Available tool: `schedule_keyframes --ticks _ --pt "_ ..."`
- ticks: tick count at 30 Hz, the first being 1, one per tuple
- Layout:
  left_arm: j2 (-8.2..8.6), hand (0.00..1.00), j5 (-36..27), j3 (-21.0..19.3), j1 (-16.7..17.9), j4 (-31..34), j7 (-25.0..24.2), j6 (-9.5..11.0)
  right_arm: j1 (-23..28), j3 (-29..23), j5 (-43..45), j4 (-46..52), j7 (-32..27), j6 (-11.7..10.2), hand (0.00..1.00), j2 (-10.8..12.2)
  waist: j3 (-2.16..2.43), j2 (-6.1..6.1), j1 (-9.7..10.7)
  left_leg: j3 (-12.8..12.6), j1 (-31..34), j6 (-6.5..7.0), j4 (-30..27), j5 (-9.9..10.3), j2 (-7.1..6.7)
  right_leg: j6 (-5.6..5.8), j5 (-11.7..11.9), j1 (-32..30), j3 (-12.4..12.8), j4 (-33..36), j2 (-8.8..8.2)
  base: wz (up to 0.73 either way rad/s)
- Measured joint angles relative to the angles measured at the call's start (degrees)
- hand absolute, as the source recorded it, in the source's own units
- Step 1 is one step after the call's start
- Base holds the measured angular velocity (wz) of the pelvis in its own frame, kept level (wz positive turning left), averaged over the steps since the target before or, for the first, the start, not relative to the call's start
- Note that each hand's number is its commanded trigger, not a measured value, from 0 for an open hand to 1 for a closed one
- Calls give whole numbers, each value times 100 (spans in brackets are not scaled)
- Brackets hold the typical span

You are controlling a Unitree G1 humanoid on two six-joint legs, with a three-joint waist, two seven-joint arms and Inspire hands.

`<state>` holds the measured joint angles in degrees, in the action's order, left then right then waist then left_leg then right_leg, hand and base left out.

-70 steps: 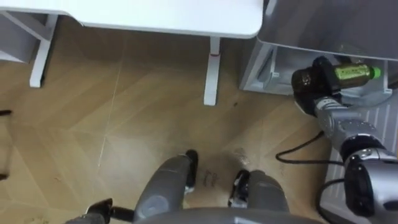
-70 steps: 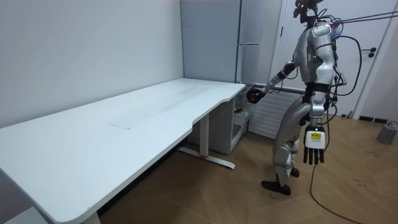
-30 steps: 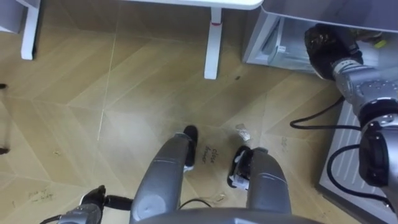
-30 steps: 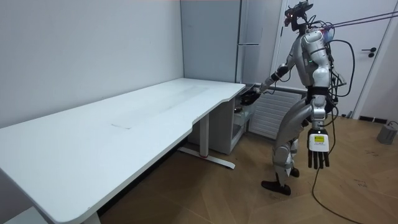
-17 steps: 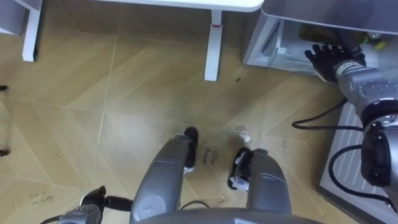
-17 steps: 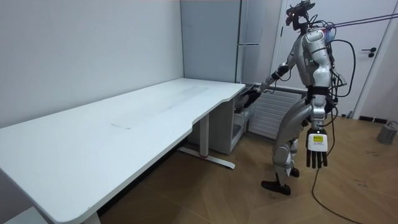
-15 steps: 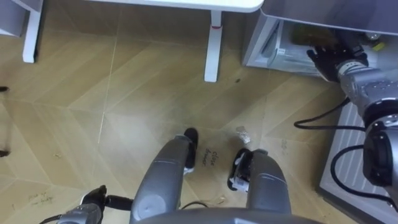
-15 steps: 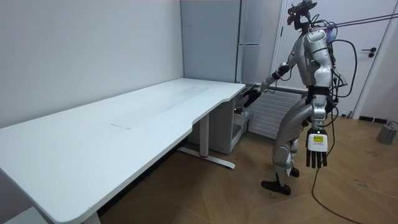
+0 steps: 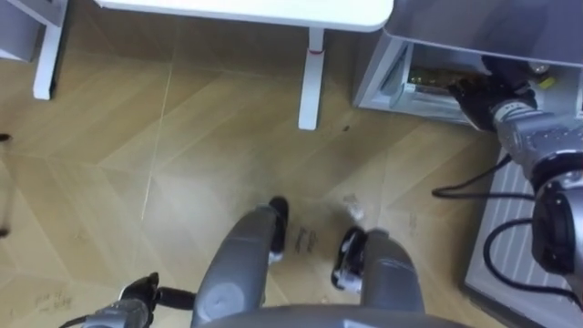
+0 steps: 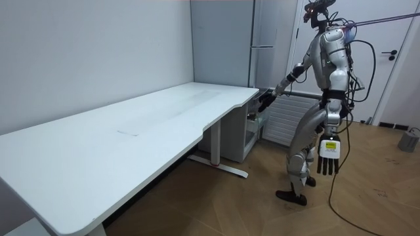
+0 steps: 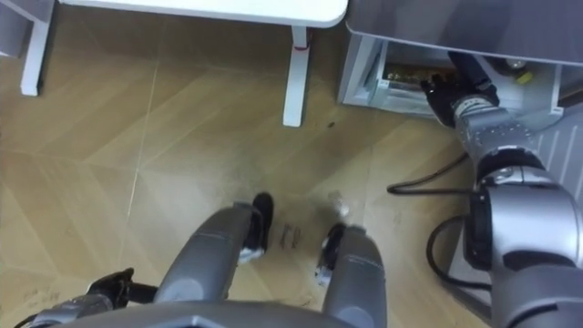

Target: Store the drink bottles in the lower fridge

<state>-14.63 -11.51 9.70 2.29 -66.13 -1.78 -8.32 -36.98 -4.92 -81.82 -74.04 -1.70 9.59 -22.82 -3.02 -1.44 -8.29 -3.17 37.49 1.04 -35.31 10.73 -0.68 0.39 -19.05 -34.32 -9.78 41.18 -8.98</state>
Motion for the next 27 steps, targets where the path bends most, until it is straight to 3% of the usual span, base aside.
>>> schedule_keyframes --ticks 9,14,20,21,24,27 --pt "-1 0 -19 -49 -58 -7 -1 0 290 1 142 -12 6 96 0 7 12 32 45 9 -514 26 312 22 -3 77 85 624 -88 -494 47 1" --pt "5 0 -13 -137 -48 -24 -1 7 612 5 118 35 54 103 0 31 55 87 10 -26 -955 29 590 21 -5 112 137 1075 -95 -831 71 -2" --pt "75 0 -250 -298 -9 10 23 22 1386 118 190 518 276 97 0 89 144 153 120 -98 -1702 26 1008 20 -5 145 195 1835 -130 -1310 116 -3" --pt "74 0 -250 -307 40 10 24 47 1512 117 243 525 348 93 0 105 169 126 176 -135 -1911 23 1128 18 -6 154 211 2017 -115 -1423 122 -14" --pt "66 0 -254 -346 163 9 37 97 1824 150 265 682 432 50 0 128 307 19 252 -237 -2331 16 1392 13 1 176 271 2374 -10 -1685 165 -22" --pt "68 0 -448 -345 219 -13 37 144 2091 146 230 812 536 -19 0 235 342 -66 332 -317 -2631 13 1488 17 42 183 375 2689 48 -1977 242 -18"
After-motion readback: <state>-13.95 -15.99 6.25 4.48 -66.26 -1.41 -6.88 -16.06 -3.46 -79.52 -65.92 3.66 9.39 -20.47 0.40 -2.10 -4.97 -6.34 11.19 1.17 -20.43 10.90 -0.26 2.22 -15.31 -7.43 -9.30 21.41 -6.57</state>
